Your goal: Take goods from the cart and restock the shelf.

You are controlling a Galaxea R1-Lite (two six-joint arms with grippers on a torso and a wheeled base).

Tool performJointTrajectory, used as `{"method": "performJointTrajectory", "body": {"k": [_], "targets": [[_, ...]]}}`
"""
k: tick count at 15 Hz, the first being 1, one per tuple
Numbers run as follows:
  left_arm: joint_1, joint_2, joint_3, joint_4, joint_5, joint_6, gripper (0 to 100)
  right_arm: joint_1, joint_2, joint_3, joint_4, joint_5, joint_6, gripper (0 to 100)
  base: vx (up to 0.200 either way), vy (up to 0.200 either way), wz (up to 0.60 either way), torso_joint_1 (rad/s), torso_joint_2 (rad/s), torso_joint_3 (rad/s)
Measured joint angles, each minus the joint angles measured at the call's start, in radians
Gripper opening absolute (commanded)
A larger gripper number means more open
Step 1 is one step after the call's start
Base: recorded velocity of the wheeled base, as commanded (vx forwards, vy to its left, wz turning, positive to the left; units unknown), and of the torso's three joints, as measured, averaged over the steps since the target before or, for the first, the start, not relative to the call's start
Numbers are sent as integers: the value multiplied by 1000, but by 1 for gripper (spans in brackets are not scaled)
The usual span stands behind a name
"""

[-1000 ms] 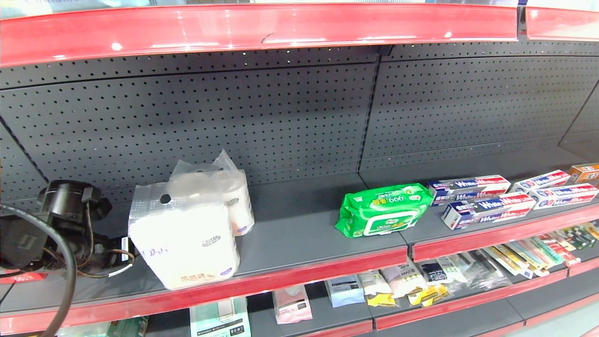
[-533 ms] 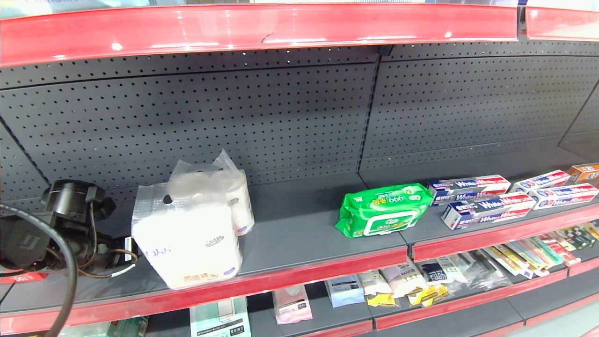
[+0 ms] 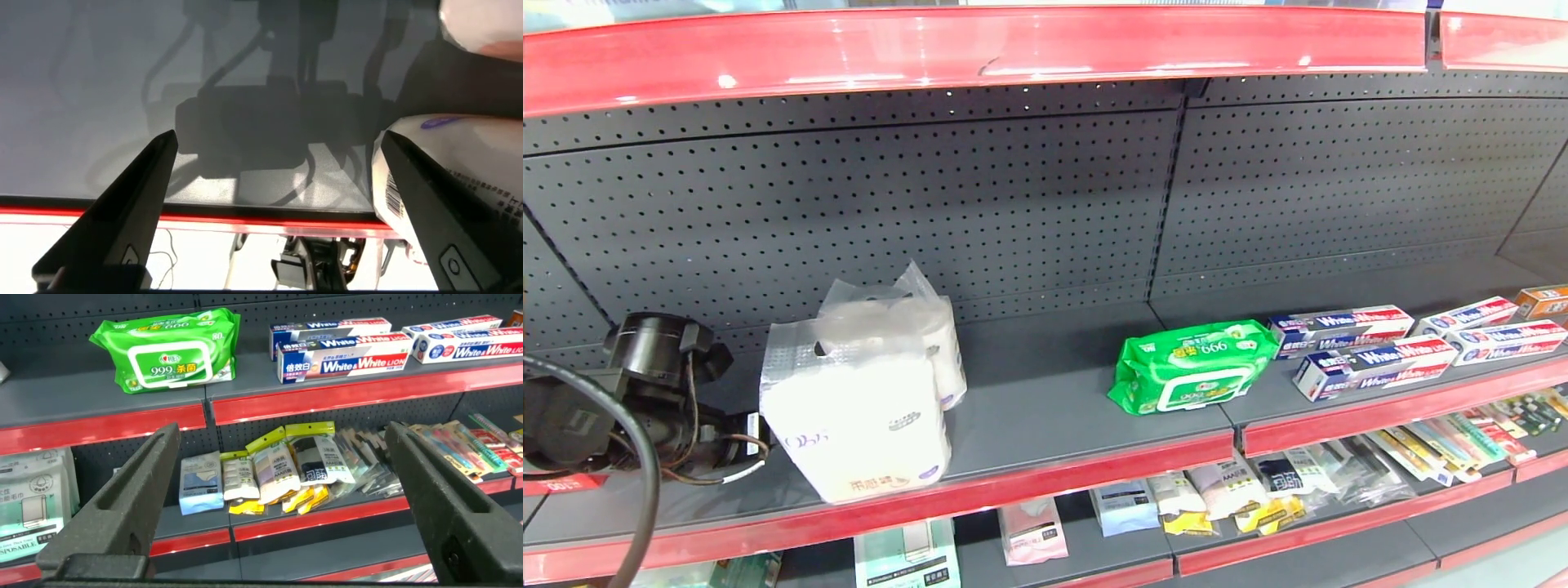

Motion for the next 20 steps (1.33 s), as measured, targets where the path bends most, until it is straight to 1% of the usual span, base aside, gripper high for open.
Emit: {"method": "performJointTrajectory", "body": {"k": [13, 20], "targets": [[-26, 0, 0, -8, 2, 0, 100, 0, 0, 0, 0, 0, 0, 100, 0, 0, 0, 0, 0, 0], [-37, 0, 0, -8, 15, -8, 100, 0, 0, 0, 0, 0, 0, 100, 0, 0, 0, 0, 0, 0]]}}
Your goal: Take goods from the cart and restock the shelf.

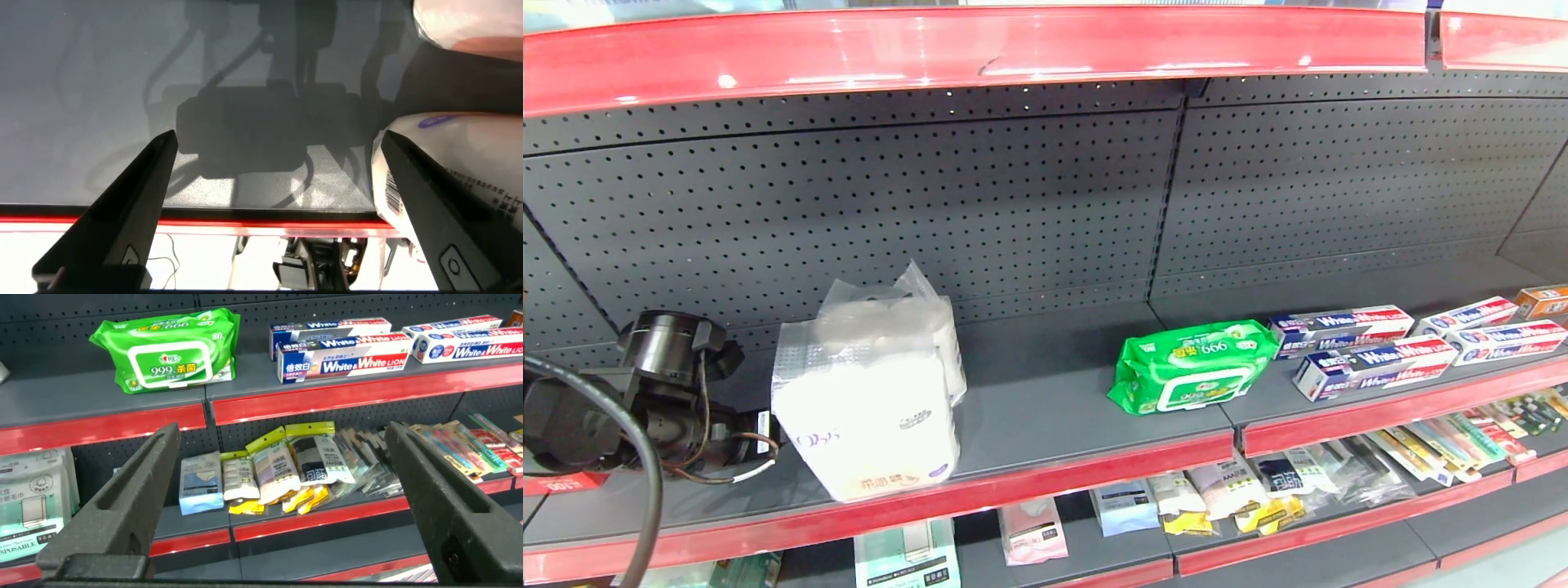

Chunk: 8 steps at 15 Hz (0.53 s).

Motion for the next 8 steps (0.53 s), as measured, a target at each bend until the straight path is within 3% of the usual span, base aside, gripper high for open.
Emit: {"method": "performJointTrajectory", "body": {"k": [5, 8], "targets": [[4, -4, 3, 1, -1, 1, 100, 0, 0, 0, 1, 0, 0, 100, 0, 0, 0, 0, 0, 0], [51, -26, 16, 2, -7, 10, 100, 0, 0, 0, 0, 0, 0, 100, 0, 0, 0, 0, 0, 0]]}}
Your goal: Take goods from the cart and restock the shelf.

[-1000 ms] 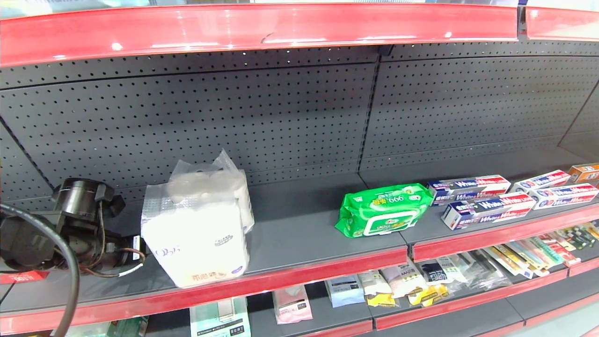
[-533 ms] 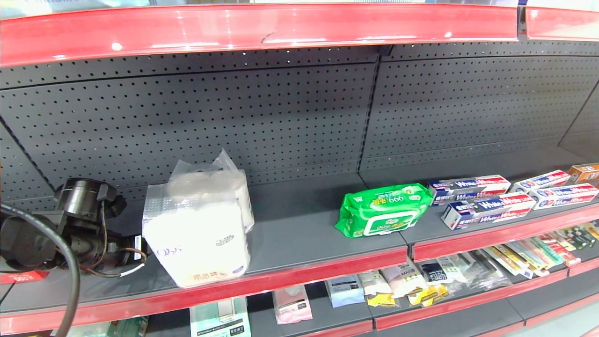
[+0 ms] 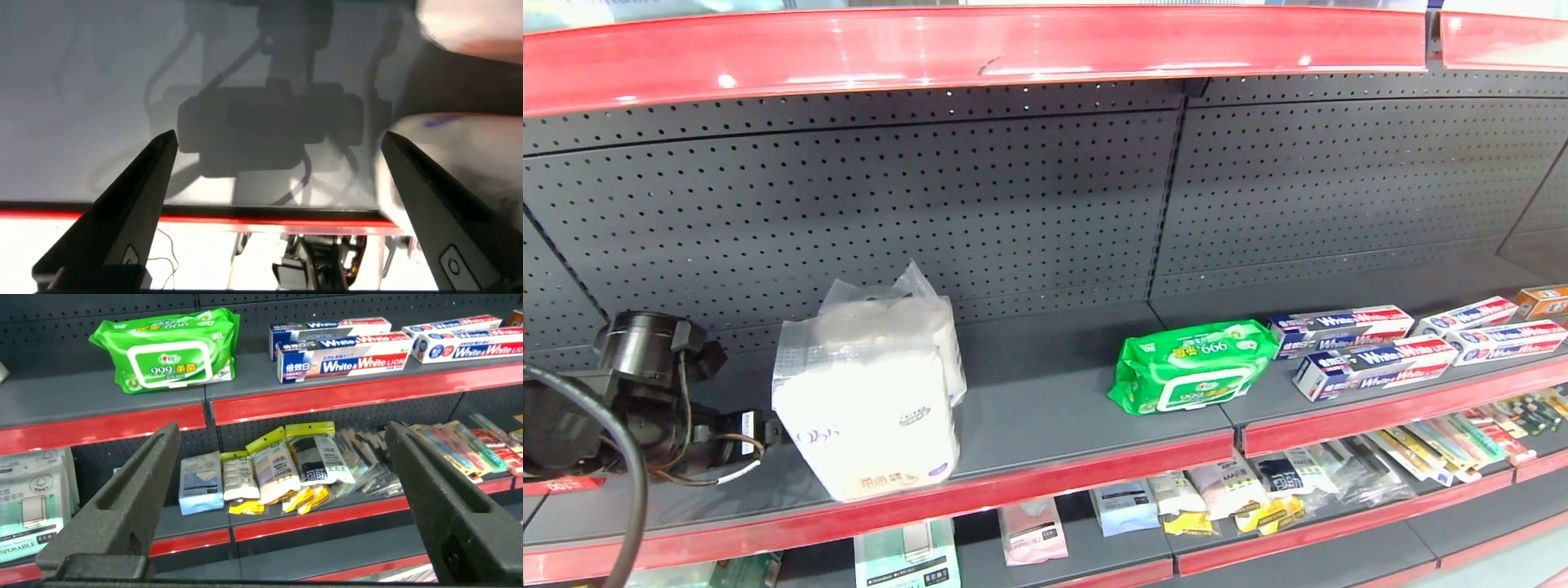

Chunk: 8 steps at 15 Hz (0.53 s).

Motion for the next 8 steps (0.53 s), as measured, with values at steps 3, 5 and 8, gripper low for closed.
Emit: {"method": "performJointTrajectory", "body": {"k": [3, 5, 8], "targets": [[65, -35, 14, 1, -5, 20, 100, 0, 0, 0, 0, 0, 0, 100, 0, 0, 0, 0, 0, 0], [121, -70, 20, 0, -11, 83, 100, 0, 0, 0, 0, 0, 0, 100, 0, 0, 0, 0, 0, 0], [224, -136, 42, -3, -47, 211, 100, 0, 0, 0, 0, 0, 0, 100, 0, 0, 0, 0, 0, 0]]}}
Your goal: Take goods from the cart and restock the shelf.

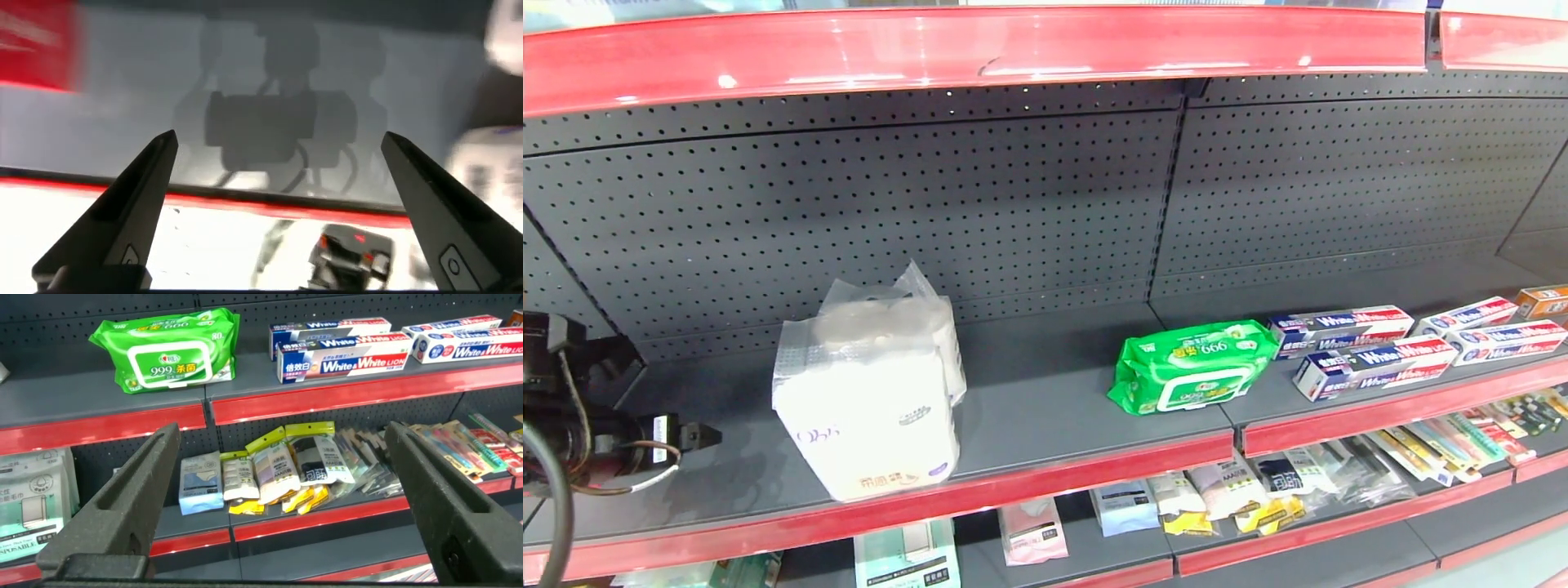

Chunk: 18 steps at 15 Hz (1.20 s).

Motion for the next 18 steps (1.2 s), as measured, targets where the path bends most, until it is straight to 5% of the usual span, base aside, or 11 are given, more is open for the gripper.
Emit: {"method": "performJointTrajectory", "body": {"k": [2, 4, 8, 18], "targets": [[22, -22, 24, -1, -7, 12, 100, 0, 0, 0, 0, 0, 0, 100, 0, 0, 0, 0, 0, 0], [-18, -19, 39, -1, -7, -12, 100, 0, 0, 0, 0, 0, 0, 100, 0, 0, 0, 0, 0, 0], [-152, 67, 15, -60, 5, -160, 100, 0, 0, 0, 0, 0, 0, 100, 0, 0, 0, 0, 0, 0], [-206, 195, -41, -98, 13, -176, 100, 0, 0, 0, 0, 0, 0, 100, 0, 0, 0, 0, 0, 0]]}}
